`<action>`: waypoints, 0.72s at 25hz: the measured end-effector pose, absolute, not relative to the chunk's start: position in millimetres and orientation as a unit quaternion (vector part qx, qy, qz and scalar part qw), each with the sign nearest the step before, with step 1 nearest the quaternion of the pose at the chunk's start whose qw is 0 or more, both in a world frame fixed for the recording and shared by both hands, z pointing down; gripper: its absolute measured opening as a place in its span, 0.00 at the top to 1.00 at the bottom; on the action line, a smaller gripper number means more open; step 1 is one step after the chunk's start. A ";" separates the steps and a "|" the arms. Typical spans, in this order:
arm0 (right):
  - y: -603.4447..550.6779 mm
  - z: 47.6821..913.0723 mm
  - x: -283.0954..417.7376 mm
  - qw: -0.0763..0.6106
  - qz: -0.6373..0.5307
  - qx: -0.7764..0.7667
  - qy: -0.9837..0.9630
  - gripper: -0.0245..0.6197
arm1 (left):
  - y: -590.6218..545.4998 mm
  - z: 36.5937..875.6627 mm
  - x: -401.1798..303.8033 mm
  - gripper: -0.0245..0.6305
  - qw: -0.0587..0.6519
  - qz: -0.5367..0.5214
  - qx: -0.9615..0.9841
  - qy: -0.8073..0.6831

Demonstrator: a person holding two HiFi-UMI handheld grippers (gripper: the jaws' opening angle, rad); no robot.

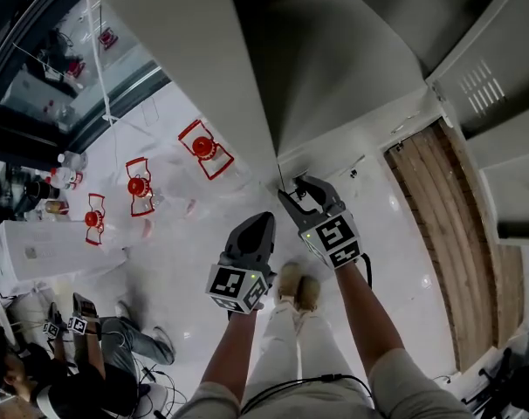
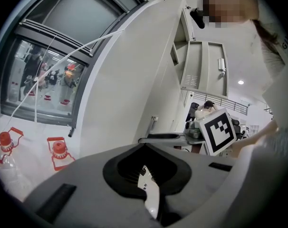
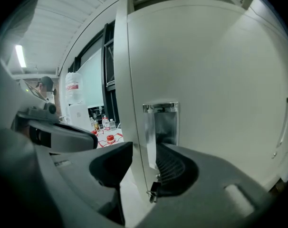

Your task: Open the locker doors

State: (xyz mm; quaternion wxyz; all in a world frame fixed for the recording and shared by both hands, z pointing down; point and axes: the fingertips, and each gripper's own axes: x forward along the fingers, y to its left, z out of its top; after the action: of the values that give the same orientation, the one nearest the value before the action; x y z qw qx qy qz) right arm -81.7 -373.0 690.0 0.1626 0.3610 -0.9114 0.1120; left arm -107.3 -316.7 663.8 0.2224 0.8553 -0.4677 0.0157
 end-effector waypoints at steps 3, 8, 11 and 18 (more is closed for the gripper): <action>-368.3 690.9 -78.7 0.163 0.109 0.362 -0.911 0.73 | -315.5 663.8 -107.4 0.96 0.220 0.016 0.855 -0.469; -358.0 686.3 -74.2 0.161 0.109 0.362 -0.912 0.74 | -313.7 665.4 -102.6 0.96 0.223 0.016 0.855 -0.468; -348.7 686.5 -68.4 0.163 0.108 0.361 -0.912 0.74 | -311.7 666.1 -96.7 0.96 0.223 0.016 0.856 -0.466; -319.9 686.6 -44.4 0.156 0.117 0.369 -0.909 0.74 | -299.8 663.1 -78.3 0.96 0.221 0.015 0.858 -0.464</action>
State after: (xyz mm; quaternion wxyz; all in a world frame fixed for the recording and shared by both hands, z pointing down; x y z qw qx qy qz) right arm -44.4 -319.9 686.6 0.1564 0.3691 -0.9086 0.1170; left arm -78.3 -299.8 663.1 0.2205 0.8576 -0.4644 0.0148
